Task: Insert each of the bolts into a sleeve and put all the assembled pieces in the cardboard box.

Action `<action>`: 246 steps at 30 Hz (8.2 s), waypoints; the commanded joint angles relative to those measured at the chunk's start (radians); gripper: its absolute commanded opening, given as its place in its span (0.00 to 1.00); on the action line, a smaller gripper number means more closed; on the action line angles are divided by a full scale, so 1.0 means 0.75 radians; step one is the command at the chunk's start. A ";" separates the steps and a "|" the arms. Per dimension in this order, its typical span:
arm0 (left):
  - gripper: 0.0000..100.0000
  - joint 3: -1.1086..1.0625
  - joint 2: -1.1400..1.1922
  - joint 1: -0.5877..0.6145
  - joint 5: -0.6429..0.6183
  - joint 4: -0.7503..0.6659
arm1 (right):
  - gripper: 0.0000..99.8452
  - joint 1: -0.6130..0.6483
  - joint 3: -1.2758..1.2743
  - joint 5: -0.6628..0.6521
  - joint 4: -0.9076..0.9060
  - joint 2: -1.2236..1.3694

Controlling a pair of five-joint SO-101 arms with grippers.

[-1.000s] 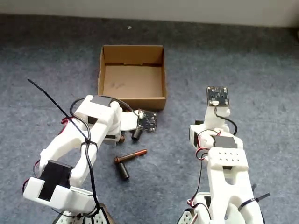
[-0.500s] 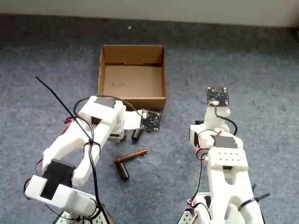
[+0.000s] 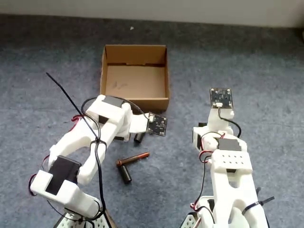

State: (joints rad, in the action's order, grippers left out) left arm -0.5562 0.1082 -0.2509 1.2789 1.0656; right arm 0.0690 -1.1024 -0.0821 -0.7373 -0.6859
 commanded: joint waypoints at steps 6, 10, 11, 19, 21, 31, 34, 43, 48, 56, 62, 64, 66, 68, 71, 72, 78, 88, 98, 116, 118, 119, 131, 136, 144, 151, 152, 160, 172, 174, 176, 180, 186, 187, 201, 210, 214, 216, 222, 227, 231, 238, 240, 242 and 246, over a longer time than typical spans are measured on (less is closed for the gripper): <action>0.08 0.079 0.015 -0.089 -0.258 0.110 | 0.01 -0.009 0.013 -0.014 0.024 -0.034; 0.08 0.142 0.015 -0.079 -0.370 0.110 | 0.01 -0.009 0.013 -0.014 0.024 -0.034; 0.08 0.146 0.013 -0.079 -0.385 0.110 | 0.01 -0.009 0.013 -0.014 0.024 -0.034; 0.01 0.140 -0.273 -0.087 -0.546 0.192 | 0.01 -0.009 0.013 -0.014 0.024 -0.036; 0.01 0.138 -0.384 -0.081 -0.591 0.225 | 0.01 -0.009 0.013 -0.014 0.024 -0.038; 0.01 0.136 -0.823 -0.077 -1.027 0.233 | 0.01 0.005 0.015 -0.004 0.015 -0.048; 0.01 0.138 -0.913 -0.077 -1.156 0.233 | 0.01 0.066 0.026 0.010 -0.030 -0.048; 0.01 0.021 -1.284 -0.079 -1.495 0.070 | 0.01 0.169 0.075 0.303 -0.126 -0.052; 0.01 -0.242 -1.484 -0.079 -1.612 -0.119 | 0.01 0.169 0.075 0.333 -0.126 -0.275; 0.01 -0.455 -1.668 -0.077 -1.753 -0.280 | 0.01 0.265 -0.146 0.327 -0.118 -0.811; 0.01 -0.429 -1.756 -0.079 -1.841 -0.346 | 0.01 0.437 -0.224 0.325 -0.116 -1.040; 0.01 -0.429 -1.793 -0.081 -1.884 -0.393 | 0.01 0.496 -0.255 0.325 -0.116 -1.108; 0.01 -0.429 -1.826 -0.089 -1.923 -0.421 | 0.01 0.560 -0.300 0.323 -0.083 -1.179; 0.01 -0.429 -1.861 -0.093 -1.960 -0.448 | 0.01 0.611 -0.384 0.321 -0.028 -1.257; 0.01 -0.431 -1.906 -0.136 -2.011 -0.471 | 0.01 0.682 -0.529 0.213 0.081 -1.390; 0.01 -0.435 -1.922 -0.154 -2.023 -0.471 | 0.01 0.709 -0.580 0.158 0.116 -1.441; 0.01 -0.439 -2.035 -0.269 -2.058 -0.436 | 0.01 0.842 -0.803 -0.014 0.253 -1.513; 0.01 -0.672 -2.352 -0.339 -2.023 -0.385 | 0.01 0.938 -0.809 -0.008 0.382 -1.513; 0.01 -0.807 -2.462 -0.265 -2.001 -0.446 | 0.01 0.938 -0.789 -0.004 0.445 -1.537; 0.01 -0.875 -2.470 -0.277 -2.003 -0.507 | 0.01 1.001 -0.760 -0.004 0.439 -1.533; 0.01 -0.870 -2.472 -0.292 -2.003 -0.491 | 0.01 0.999 -0.758 -0.004 0.439 -1.533; 0.01 -0.864 -2.472 -0.298 -2.003 -0.466 | 0.01 0.995 -0.758 -0.004 0.441 -1.533; 0.01 -0.856 -2.472 -0.302 -2.001 -0.389 | 0.01 0.909 -0.756 -0.004 0.443 -1.533; 0.07 -0.883 -2.470 -0.294 -1.986 -0.385 | 0.01 0.913 -0.756 -0.004 0.443 -1.533; 0.22 -0.862 -2.462 -0.169 -1.952 -0.319 | 0.01 0.907 -0.766 -0.004 0.443 -1.533; 0.22 -0.738 -2.460 0.042 -1.899 -0.213 | 0.01 0.907 -0.770 -0.004 0.443 -1.533; 0.22 -0.719 -2.460 0.038 -1.874 -0.178 | 0.01 0.907 -0.770 -0.004 0.443 -1.533; 0.22 -0.682 -2.472 -0.048 -1.831 -0.094 | 0.01 0.881 -0.774 -0.004 0.437 -1.533; 0.16 -0.825 -2.474 0.555 -1.708 0.147 | 0.01 0.566 -0.774 -0.002 0.302 -1.529; 0.10 -0.903 -2.474 0.645 -1.708 0.147 | 0.01 0.521 -0.772 -0.002 0.302 -1.527; 0.04 -0.983 -2.474 0.711 -1.706 0.145 | 0.01 0.492 -0.762 -0.002 0.302 -1.527; 0.02 -1.147 -2.474 0.776 -1.704 0.094 | 0.01 0.449 -0.754 0.078 0.302 -1.525; 0.02 -1.386 -2.474 0.799 -1.704 -0.090 | 0.01 0.502 -0.521 0.092 0.275 -1.521; 0.02 -1.404 -2.474 0.799 -1.702 -0.117 | 0.01 0.517 -0.488 0.092 0.275 -1.507; 0.02 -1.435 -2.474 0.793 -1.641 -0.145 | 0.01 0.533 0.193 0.092 0.566 -0.283; 0.02 -1.435 -2.474 0.793 -1.641 -0.143 | 0.01 0.531 0.600 0.092 0.850 0.455; 0.02 -1.435 -2.474 0.793 -1.641 -0.143 | 0.01 0.510 0.731 0.092 0.944 0.727; 0.02 -1.435 -2.474 0.793 -1.641 -0.141 | 0.01 0.494 0.791 0.092 0.946 0.834; 0.02 -1.435 -2.474 0.793 -1.641 -0.141 | 0.12 0.482 0.858 0.092 0.901 0.954; 0.02 -1.435 -2.474 0.793 -1.641 -0.141 | 0.17 0.498 0.905 0.092 0.658 0.848; 0.02 -1.435 -2.474 0.793 -1.641 -0.141 | 0.17 0.502 0.911 0.096 0.392 0.682; 0.02 -1.435 -2.474 0.793 -1.641 -0.143 | 0.17 0.525 0.905 0.096 -0.038 0.478; 0.02 -1.435 -2.474 0.793 -1.641 -0.143 | 0.17 0.535 0.907 0.098 -0.163 0.474; 0.02 -1.435 -2.474 0.793 -1.641 -0.143 | 0.17 0.572 0.905 0.098 -0.257 0.476; 0.02 -1.435 -2.474 0.793 -1.641 -0.143 | 0.17 0.672 0.879 0.102 -0.390 0.476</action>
State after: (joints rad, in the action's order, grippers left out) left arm -1.6349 -1.7407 0.3383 0.0391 0.9766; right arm 0.5217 -0.4672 -0.0207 -0.9751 -0.2793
